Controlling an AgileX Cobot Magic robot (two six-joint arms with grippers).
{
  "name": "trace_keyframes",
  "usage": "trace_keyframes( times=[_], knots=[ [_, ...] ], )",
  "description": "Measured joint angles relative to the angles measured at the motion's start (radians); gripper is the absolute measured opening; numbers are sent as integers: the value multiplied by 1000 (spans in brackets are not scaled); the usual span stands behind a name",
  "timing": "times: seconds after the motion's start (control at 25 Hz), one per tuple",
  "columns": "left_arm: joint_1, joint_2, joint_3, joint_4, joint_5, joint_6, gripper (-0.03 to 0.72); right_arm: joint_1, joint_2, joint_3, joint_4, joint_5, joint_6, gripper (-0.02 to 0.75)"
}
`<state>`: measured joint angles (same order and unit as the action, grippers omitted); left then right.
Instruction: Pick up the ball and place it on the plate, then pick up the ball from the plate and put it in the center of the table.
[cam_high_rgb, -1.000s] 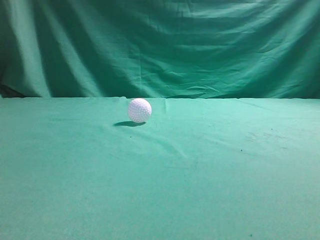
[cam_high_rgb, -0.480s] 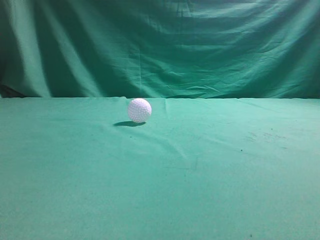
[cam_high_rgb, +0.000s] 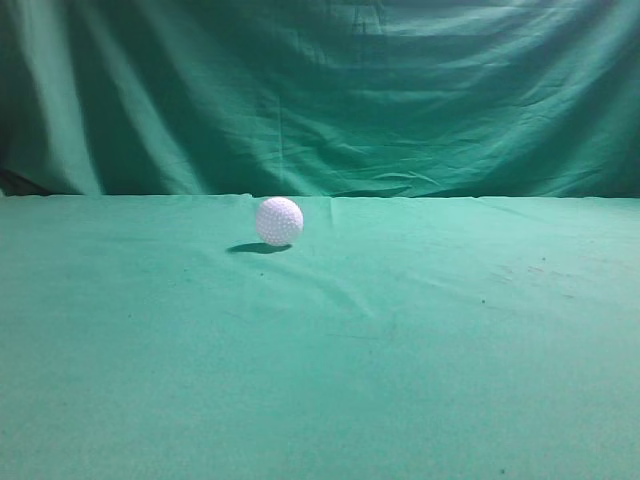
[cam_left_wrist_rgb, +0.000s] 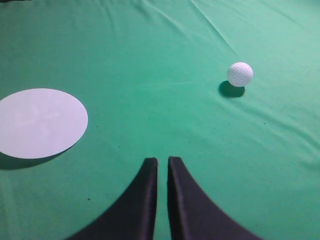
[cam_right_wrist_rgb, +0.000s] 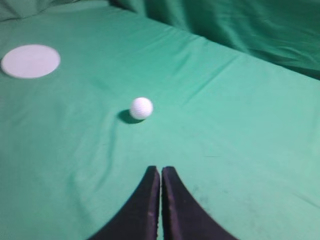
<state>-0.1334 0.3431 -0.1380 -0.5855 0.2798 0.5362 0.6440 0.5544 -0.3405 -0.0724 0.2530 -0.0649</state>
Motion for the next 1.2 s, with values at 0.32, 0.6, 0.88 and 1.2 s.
trace_keyframes(
  times=[0.32,0.6,0.88,1.2],
  knots=[
    [0,0,0,0,0,0,60,-328,-303,242,18,-82,16,0],
    [0,0,0,0,0,1,60,-462,-539,366,25,-66,21,0],
    [0,0,0,0,0,1,60,-491,-564,368,27,93,21,0],
    [0,0,0,0,0,1,60,-493,-564,368,27,123,15,0]
  ],
)
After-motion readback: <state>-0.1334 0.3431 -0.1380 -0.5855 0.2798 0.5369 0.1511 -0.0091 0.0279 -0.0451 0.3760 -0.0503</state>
